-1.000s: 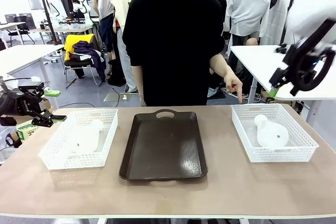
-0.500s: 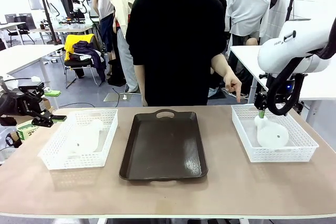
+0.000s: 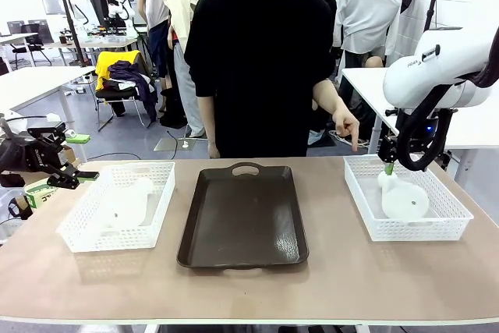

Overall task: Prepare the laboratory tools.
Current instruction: Pick up the Big flask that the person points to.

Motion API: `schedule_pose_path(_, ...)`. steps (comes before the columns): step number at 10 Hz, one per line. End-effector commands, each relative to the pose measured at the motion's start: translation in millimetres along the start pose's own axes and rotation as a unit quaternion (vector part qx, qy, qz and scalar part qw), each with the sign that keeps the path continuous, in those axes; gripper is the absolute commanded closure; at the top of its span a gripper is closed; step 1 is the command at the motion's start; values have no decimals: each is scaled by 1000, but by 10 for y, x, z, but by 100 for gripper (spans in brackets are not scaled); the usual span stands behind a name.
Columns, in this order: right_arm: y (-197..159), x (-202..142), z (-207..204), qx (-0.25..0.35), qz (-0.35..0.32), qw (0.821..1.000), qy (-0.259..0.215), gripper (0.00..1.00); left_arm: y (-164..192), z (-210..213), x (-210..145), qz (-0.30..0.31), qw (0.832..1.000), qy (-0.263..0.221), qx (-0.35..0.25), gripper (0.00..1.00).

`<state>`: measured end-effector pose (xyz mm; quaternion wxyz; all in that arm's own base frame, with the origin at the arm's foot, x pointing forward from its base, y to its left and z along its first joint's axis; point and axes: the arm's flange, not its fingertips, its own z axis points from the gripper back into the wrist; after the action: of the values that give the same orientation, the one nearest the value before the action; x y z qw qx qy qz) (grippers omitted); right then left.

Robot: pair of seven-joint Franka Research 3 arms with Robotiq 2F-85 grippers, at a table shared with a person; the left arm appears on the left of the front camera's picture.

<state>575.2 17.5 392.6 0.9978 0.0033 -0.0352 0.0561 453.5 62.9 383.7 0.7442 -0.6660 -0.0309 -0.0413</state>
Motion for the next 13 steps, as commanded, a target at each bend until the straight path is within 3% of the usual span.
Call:
schedule_pose_path(1, -11, -5, 16, 0, 1, 1000, 0, 0, -15, 14, -4, -1, 1000, -1, -2, 0)
schedule_pose_path(8, 150, 144, -84, -3, -56, 998, 20, 0, -15, 14, -4, -1, 1000, -1, -2, 0)
schedule_pose_path(10, 279, 156, -138, -42, -87, 995, -15, 0, -15, 14, -4, -1, 1000, -1, -2, 0)
schedule_pose_path(13, 387, 194, -242, -64, -92, 993, -22, 0, -15, 14, -4, -1, 1000, -1, -2, 0)
